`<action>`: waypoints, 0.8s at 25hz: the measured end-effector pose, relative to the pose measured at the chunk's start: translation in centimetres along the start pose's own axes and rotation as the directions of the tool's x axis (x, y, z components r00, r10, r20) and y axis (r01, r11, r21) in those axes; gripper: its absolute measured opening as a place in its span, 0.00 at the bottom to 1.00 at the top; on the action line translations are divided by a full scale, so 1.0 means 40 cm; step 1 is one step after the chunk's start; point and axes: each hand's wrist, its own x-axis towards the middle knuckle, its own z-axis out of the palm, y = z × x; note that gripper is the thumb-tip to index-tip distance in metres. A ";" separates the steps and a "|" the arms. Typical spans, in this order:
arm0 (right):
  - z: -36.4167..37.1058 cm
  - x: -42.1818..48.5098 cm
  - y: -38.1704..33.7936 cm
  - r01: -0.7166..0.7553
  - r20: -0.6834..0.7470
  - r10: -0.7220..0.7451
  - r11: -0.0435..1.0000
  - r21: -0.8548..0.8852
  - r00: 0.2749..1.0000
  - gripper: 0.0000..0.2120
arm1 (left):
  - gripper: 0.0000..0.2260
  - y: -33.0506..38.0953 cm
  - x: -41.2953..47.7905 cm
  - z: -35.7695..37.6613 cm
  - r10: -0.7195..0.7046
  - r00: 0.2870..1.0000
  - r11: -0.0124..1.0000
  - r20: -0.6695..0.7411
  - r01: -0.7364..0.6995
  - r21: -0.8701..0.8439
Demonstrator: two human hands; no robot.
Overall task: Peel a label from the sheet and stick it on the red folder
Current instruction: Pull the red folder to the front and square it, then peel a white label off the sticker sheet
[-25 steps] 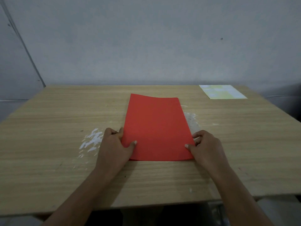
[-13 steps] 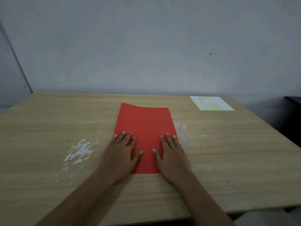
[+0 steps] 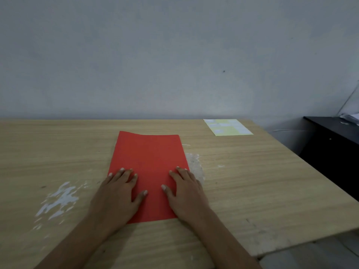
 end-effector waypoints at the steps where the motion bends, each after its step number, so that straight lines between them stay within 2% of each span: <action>1: -0.003 0.005 0.004 0.010 -0.018 -0.009 1.000 0.023 1.000 0.28 | 0.42 0.005 0.005 -0.003 -0.012 1.000 1.000 -0.002 0.012 -0.007; 5: -0.027 0.030 0.044 -0.023 -0.089 0.040 0.984 0.178 0.995 0.21 | 0.37 0.051 0.037 -0.013 -0.003 1.000 0.997 -0.020 0.001 -0.080; 9: -0.057 0.064 0.124 -0.082 -0.197 0.127 0.972 0.219 0.972 0.15 | 0.25 0.146 0.138 0.007 0.099 0.994 0.968 -0.039 -0.106 -0.228; 15: -0.120 0.145 0.288 -0.222 -0.245 0.244 0.968 0.117 0.938 0.14 | 0.20 0.348 0.377 0.064 0.214 0.976 0.915 -0.034 -0.212 -0.343; 20: -0.150 0.241 0.459 -0.339 -0.241 0.351 0.936 0.092 0.905 0.15 | 0.20 0.526 0.576 0.133 0.184 0.983 0.886 0.029 -0.153 -0.437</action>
